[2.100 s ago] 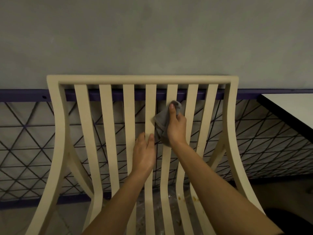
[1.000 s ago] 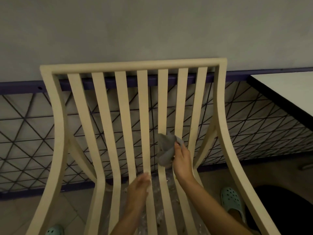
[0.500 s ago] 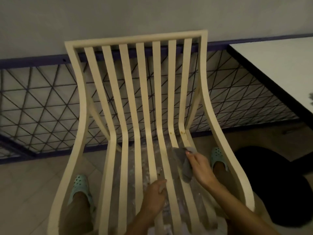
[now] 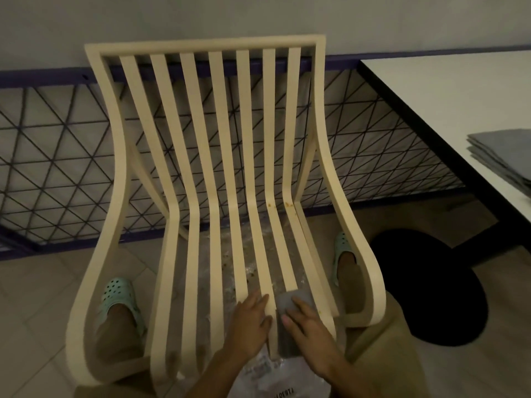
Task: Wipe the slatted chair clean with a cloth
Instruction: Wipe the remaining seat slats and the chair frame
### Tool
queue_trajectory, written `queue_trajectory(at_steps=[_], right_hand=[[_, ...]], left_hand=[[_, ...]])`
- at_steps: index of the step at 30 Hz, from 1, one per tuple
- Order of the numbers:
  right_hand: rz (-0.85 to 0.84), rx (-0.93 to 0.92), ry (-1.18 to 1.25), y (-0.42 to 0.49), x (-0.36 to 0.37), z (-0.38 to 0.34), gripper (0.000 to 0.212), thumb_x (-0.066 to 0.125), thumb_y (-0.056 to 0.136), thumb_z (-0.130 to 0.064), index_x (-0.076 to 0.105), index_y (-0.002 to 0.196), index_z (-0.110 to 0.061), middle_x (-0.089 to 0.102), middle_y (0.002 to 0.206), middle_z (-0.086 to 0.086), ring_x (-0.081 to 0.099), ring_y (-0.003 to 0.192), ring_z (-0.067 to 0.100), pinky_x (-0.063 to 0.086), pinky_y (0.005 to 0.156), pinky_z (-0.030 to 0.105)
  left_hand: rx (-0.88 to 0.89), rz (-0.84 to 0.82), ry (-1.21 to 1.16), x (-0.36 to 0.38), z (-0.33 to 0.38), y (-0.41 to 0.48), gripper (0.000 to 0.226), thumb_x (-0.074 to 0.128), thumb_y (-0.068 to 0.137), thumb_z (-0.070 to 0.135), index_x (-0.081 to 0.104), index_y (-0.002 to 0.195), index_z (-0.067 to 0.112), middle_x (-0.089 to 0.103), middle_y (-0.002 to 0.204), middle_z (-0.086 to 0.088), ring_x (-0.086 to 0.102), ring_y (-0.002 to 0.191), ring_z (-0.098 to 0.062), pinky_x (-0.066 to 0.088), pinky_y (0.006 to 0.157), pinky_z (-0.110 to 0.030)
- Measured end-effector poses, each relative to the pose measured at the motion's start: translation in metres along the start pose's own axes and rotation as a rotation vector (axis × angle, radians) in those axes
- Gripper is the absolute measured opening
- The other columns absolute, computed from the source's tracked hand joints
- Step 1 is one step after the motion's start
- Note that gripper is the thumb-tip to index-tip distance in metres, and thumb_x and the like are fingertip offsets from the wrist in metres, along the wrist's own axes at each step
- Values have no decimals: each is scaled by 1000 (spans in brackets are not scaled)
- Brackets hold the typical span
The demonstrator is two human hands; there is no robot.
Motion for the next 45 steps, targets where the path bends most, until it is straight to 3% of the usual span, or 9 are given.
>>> queue_trajectory(at_steps=[2,5,9,14,21,24,28,33,45], right_hand=[[125,-56,-67,4,-2,-1,45,38,101,-41,41,143,-26,25,155,-5,25,142,13,23,118,32],[190,-50,-229,18,1,2,53,44,99,-17,28,149,-16,18,157,7,22,144,26,24,117,38],[149,18,-452,31,14,4,88,55,94,-30,-10,153,-20,-16,160,8,1,149,26,13,121,35],[197,16,-473,39,22,5,104,64,87,-37,-18,150,-18,-29,153,4,-8,146,20,0,115,31],[288,0,-421,63,21,3,81,40,97,-32,-22,148,-19,-7,162,7,9,149,20,14,119,33],[280,12,-407,77,19,1,86,43,97,-29,-24,149,-19,-7,162,9,13,148,22,21,118,34],[288,1,-433,106,11,-3,88,46,96,-25,-23,149,-16,-8,161,13,13,148,26,19,117,34],[298,-15,-456,142,1,-10,81,41,96,-16,-18,151,-11,-2,160,18,18,145,33,24,116,38],[230,47,-501,211,-28,-35,84,48,92,-13,-9,153,-11,3,159,20,16,143,41,30,113,46]], left_hand=[[6,21,1,3,-2,-2,55,47,97,33,29,149,27,20,158,6,21,143,-11,20,119,-30],[36,33,9,6,-5,0,54,47,98,31,30,149,25,21,158,5,21,143,-11,15,118,-24],[60,44,10,2,-9,4,52,45,99,29,31,149,25,23,157,4,22,143,-11,16,118,-23],[123,52,119,0,-11,16,54,36,101,33,20,152,24,9,161,3,7,147,-13,5,118,-25],[157,0,209,4,-13,48,71,-6,85,52,-5,150,24,-15,157,8,-13,146,-8,-4,120,-31],[136,11,214,12,-15,53,66,-4,89,51,-9,149,24,-15,158,7,-13,147,-10,-4,121,-34],[123,68,227,19,-20,58,58,11,98,46,6,150,21,5,160,2,5,148,-15,7,116,-39],[138,77,189,21,-21,58,57,9,99,45,1,151,23,-4,160,6,-8,147,-8,6,122,-39],[152,85,153,21,-26,57,55,17,102,42,8,153,24,-1,160,10,-2,147,-6,3,120,-33]])
Point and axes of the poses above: each hand's wrist, its own y-axis towards the middle knuckle, its own x-axis out of the palm, z = x × y, the point moved 3 cm from there along y, towards the middle knuckle
